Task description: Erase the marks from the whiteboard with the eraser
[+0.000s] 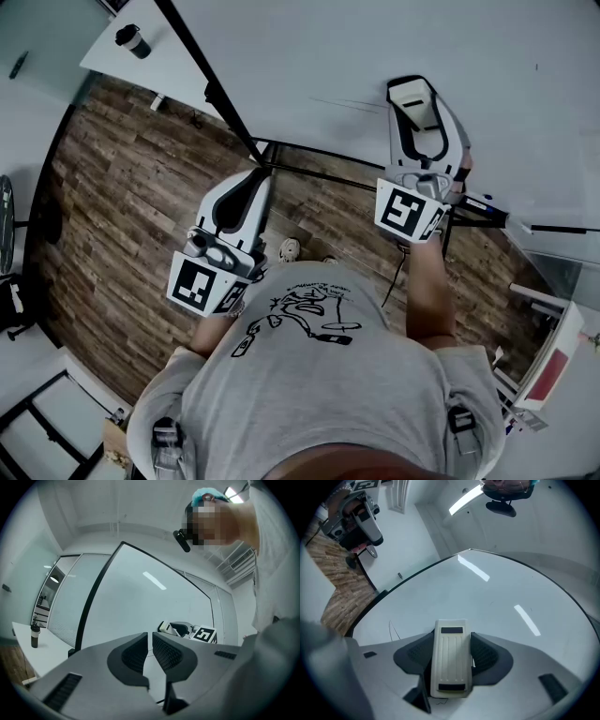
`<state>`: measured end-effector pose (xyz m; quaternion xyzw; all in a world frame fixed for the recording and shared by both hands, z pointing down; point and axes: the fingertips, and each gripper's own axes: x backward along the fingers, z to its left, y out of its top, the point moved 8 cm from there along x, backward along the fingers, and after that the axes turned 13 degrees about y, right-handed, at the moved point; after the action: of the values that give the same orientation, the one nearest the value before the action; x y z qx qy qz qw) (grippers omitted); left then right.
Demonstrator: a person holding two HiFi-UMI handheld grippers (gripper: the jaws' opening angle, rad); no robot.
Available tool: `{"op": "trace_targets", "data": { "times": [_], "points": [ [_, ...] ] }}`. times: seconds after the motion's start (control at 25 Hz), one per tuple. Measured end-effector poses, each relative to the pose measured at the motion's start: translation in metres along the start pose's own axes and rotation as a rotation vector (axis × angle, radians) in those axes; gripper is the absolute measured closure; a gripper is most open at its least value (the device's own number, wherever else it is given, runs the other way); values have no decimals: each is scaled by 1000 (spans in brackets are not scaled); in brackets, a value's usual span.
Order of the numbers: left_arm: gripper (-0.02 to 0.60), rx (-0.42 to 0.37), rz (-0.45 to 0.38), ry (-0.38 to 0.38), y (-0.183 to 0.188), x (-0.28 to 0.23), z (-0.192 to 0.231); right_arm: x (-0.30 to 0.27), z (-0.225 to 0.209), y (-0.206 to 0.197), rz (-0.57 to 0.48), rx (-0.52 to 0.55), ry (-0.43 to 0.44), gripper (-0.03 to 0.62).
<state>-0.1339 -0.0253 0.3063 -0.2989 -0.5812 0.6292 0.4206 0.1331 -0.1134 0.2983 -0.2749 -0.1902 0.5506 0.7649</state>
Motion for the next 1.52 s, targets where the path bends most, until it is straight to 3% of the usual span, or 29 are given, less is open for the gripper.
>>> {"op": "trace_targets", "data": {
  "times": [0.76,1.52],
  "points": [
    [537,-4,9,-3,-1,-6,5,-6,13,-7,-22,24,-9,342],
    [537,-3,11,31,-1,2,8,-17,54,-25,-1,54,65,341]
  ]
}}
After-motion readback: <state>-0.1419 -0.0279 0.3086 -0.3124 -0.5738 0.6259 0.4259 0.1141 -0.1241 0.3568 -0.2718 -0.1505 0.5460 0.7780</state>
